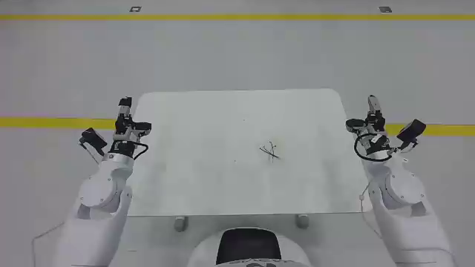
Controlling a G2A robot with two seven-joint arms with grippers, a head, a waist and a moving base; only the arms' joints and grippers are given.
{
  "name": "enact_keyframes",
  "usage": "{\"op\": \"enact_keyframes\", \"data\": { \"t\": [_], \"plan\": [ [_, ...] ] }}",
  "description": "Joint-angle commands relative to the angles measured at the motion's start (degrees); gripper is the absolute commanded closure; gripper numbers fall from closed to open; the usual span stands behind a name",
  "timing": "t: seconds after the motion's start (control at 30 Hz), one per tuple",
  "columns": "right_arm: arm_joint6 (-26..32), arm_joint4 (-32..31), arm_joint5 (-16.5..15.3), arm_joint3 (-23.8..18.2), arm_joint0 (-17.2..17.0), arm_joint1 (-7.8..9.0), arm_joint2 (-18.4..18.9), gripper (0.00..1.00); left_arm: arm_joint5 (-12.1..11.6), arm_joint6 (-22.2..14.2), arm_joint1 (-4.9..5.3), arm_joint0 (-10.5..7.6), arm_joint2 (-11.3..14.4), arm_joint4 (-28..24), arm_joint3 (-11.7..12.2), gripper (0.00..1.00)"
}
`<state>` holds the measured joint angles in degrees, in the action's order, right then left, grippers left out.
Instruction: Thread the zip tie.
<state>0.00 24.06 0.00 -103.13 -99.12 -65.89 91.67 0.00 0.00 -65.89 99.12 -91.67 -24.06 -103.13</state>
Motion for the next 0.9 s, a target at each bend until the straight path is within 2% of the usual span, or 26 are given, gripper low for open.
{"op": "enact_keyframes", "data": {
  "t": [0.0,0.03,0.07,0.1,0.13,0.17,0.2,0.23,0.27,0.3,0.33,0.37,0.4,0.43,0.47,0.53,0.7,0.77,0.87],
  "plan": [
    [0.00,0.00,0.00,0.00,0.00,0.00,0.00,0.00,0.00,0.00,0.00,0.00,0.00,0.00,0.00,0.22],
    [0.00,0.00,0.00,0.00,0.00,0.00,0.00,0.22,0.00,0.00,0.00,0.00,0.00,0.00,0.00,0.00],
    [0.00,0.00,0.00,0.00,0.00,0.00,0.00,0.00,0.00,0.00,0.00,0.00,0.00,0.00,0.00,0.22],
    [0.00,0.00,0.00,0.00,0.00,0.00,0.00,0.00,0.00,0.00,0.00,0.00,0.00,0.00,0.00,0.00],
    [0.00,0.00,0.00,0.00,0.00,0.00,0.00,0.22,0.00,0.00,0.00,0.00,0.00,0.00,0.00,0.00],
    [0.00,0.00,0.00,0.00,0.00,0.00,0.00,0.00,0.00,0.00,0.00,0.00,0.00,0.00,0.00,0.00],
    [0.00,0.00,0.00,0.00,0.00,0.00,0.00,0.22,0.00,0.00,0.00,0.00,0.00,0.00,0.00,0.00],
    [0.00,0.00,0.00,0.00,0.00,0.00,0.00,0.22,0.00,0.00,0.00,0.00,0.00,0.00,0.00,0.00],
    [0.00,0.00,0.00,0.00,0.00,0.00,0.00,0.22,0.00,0.00,0.00,0.00,0.00,0.00,0.00,0.22],
    [0.00,0.00,0.00,0.00,0.00,0.00,0.00,0.00,0.00,0.00,0.00,0.00,0.00,0.00,0.00,0.00],
    [0.00,0.00,0.00,0.00,0.00,0.00,0.00,0.00,0.00,0.00,0.00,0.00,0.00,0.00,0.00,0.00],
    [0.00,0.00,0.00,0.00,0.00,0.00,0.00,0.22,0.00,0.00,0.00,0.00,0.00,0.00,0.00,0.22],
    [0.00,0.00,0.00,0.00,0.00,0.00,0.00,0.22,0.00,0.00,0.00,0.00,0.00,0.00,0.00,0.22],
    [0.62,-3.54,-0.23,-0.86,0.31,0.18,-0.16,0.00,0.00,0.00,0.00,0.00,0.00,0.00,0.00,0.00],
    [1.45,-12.42,-0.05,-1.55,0.60,0.54,-1.06,0.00,0.00,0.00,0.00,0.00,0.00,0.00,0.00,0.00],
    [0.50,-18.24,-0.31,-1.51,1.21,0.49,-2.90,0.00,0.00,0.00,0.00,0.00,0.00,0.00,0.00,0.00],
    [0.79,-34.14,2.64,0.21,2.95,0.44,-8.62,0.00,0.00,0.00,0.00,0.00,0.00,0.00,0.00,0.00],
    [-0.25,-37.73,3.09,0.89,3.33,0.33,-9.89,0.00,0.00,0.00,0.00,0.00,0.00,0.00,0.00,0.00],
    [-0.25,-37.73,3.09,0.89,3.33,0.33,-9.89,0.00,0.00,0.00,0.00,0.00,0.00,0.00,0.00,0.00]
  ]
}}
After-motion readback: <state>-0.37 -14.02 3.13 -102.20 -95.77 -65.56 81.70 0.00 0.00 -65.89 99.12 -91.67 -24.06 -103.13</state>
